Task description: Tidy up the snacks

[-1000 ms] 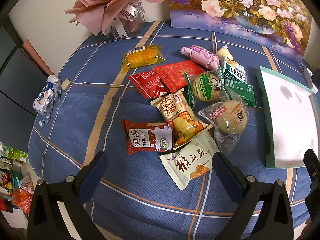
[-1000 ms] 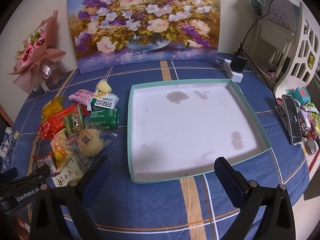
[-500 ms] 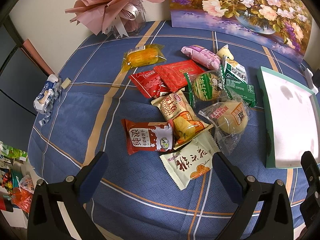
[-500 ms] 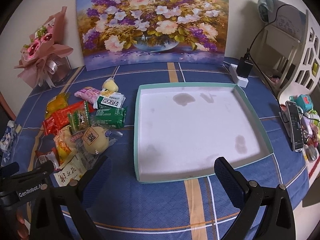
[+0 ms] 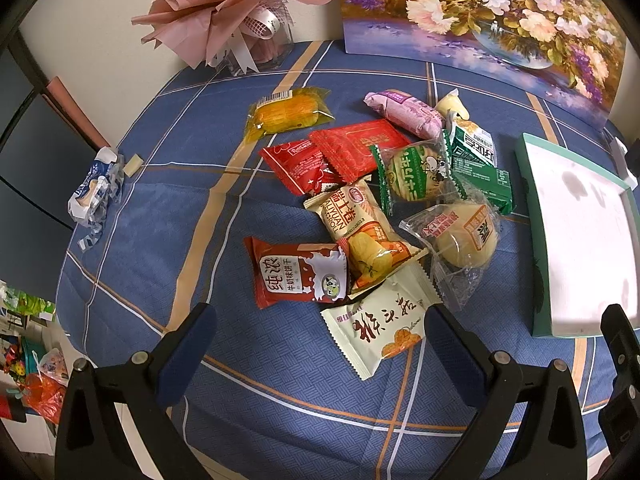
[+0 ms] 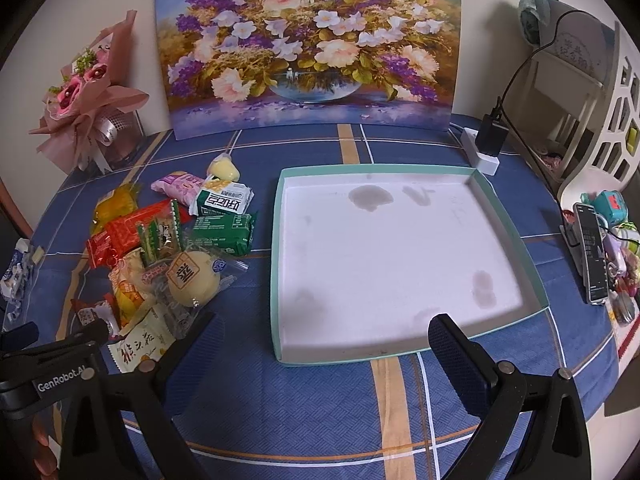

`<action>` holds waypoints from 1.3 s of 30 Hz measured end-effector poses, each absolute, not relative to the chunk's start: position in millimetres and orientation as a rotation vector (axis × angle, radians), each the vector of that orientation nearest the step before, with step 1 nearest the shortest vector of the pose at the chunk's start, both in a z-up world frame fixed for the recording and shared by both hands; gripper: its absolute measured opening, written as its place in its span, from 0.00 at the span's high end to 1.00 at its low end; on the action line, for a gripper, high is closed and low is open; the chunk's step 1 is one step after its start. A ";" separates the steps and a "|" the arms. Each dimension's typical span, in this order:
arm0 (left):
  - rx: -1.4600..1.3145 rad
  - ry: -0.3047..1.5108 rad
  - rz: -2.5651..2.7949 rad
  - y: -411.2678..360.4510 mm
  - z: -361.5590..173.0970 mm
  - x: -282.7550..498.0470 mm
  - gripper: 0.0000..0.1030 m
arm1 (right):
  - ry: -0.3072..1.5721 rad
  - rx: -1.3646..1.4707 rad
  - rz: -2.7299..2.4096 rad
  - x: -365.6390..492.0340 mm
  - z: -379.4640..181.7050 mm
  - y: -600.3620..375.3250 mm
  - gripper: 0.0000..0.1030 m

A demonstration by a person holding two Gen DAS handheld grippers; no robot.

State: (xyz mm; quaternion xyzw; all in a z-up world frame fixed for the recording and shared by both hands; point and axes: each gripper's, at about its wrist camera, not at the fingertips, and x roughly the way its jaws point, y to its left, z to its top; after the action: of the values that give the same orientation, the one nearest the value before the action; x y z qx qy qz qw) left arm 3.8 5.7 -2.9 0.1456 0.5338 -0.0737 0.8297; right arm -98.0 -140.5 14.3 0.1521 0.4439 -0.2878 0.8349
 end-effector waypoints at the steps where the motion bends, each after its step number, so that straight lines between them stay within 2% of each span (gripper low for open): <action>1: 0.309 1.133 -0.156 6.0 -2.7 3.8 0.00 | 0.940 0.322 -0.608 -98.1 14.3 -140.4 0.00; 29: 0.295 1.140 -0.143 11.1 -4.9 5.2 0.00 | 0.908 0.414 -0.602 -98.7 17.1 -148.5 0.00; 39: 0.139 1.219 -0.064 40.9 -14.3 22.6 0.00 | 0.934 0.392 -0.528 -81.5 10.5 -136.8 0.00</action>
State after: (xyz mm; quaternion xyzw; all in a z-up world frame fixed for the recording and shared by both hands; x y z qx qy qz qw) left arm 22.6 40.9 -14.3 0.0650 0.5717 -0.0302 0.8173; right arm -81.5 -136.8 10.5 0.1854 0.4422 -0.2497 0.8413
